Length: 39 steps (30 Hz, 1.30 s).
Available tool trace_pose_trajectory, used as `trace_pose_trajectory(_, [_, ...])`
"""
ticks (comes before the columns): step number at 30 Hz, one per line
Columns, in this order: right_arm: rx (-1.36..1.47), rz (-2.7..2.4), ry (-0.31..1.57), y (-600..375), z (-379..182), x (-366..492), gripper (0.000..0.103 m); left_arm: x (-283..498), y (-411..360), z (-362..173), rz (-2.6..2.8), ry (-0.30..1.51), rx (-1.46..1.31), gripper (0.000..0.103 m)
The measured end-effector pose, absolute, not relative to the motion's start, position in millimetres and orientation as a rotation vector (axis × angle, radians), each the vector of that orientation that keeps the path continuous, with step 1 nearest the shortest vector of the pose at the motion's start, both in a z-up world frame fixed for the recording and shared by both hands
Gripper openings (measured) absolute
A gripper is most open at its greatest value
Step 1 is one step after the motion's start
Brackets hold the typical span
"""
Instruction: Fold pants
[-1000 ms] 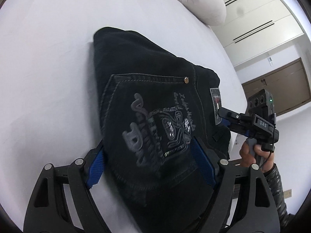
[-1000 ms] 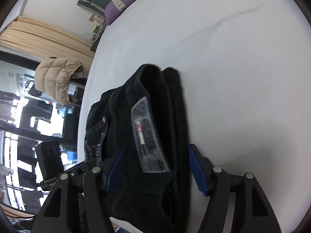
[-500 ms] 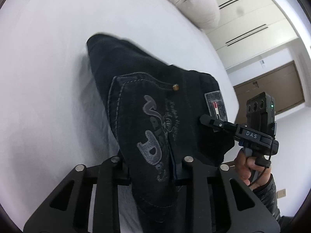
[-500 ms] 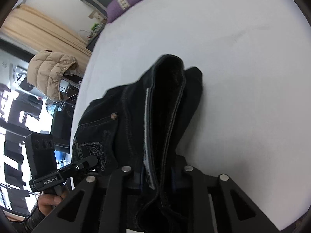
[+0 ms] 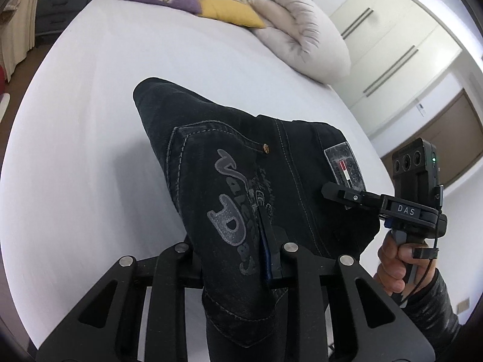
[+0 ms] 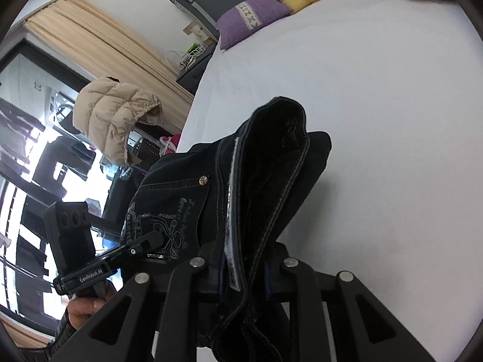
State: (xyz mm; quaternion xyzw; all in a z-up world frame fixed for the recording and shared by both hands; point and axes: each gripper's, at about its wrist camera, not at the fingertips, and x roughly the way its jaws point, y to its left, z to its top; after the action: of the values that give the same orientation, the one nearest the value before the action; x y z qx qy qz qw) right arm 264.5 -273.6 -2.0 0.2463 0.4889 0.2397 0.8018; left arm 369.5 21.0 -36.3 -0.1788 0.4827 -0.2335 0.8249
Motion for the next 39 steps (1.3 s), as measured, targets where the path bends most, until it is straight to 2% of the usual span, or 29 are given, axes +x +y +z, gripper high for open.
trace_pose_trajectory(3, [0.581,0.524,1.099,-266,-34,292,0.021,392,42,-68,-0.475,1.063,-0.426,0.023])
trace_pose_trajectory(5, [0.620,0.467,1.147,-269,-66,304,0.030,401,55,-97,-0.460,1.100,-0.459,0.024])
trace_pose_trajectory(6, [0.652,0.456,1.164,-272,-81,306,0.044,402,59,-110,-0.455,1.115,-0.477,0.026])
trace_pose_trajectory(7, [0.697,0.447,1.178,-277,-95,306,0.045,402,65,-124,-0.449,1.130,-0.501,0.038])
trace_pose_trajectory(8, [0.775,0.475,1.142,-285,-107,302,0.045,402,69,-131,-0.457,1.126,-0.529,0.040])
trace_pose_trajectory(12, [0.782,0.508,1.071,-289,-106,288,0.048,399,73,-140,-0.495,1.076,-0.597,0.043])
trace_pose_trajectory(15, [0.814,0.466,1.056,-298,-99,274,0.064,390,73,-127,-0.438,1.061,-0.581,0.052])
trace_pose_trajectory(17, [0.794,0.388,1.026,-303,-86,257,0.071,376,71,-110,-0.408,1.012,-0.540,0.066])
trace_pose_trajectory(21, [0.695,0.307,0.935,-308,-47,220,0.072,332,61,-52,-0.318,0.880,-0.333,0.081])
trace_pose_trajectory(24, [0.573,0.273,0.808,-301,1,186,0.072,282,49,6,-0.222,0.710,-0.172,0.091])
trace_pose_trajectory(26, [0.483,0.237,0.698,-294,39,159,0.075,249,47,40,-0.171,0.604,-0.118,0.103])
trace_pose_trajectory(28, [0.422,0.191,0.583,-289,74,137,0.096,216,41,73,-0.091,0.503,-0.058,0.103])
trace_pose_trajectory(30, [0.372,0.150,0.436,-286,111,105,0.103,191,32,99,-0.047,0.428,-0.022,0.103])
trace_pose_trajectory(33, [0.299,0.122,0.254,-286,158,62,0.103,150,29,133,0.022,0.341,0.018,0.103])
trace_pose_trajectory(39, [0.212,0.011,0.030,-276,224,-5,0.103,111,27,171,0.141,0.359,0.029,0.103])
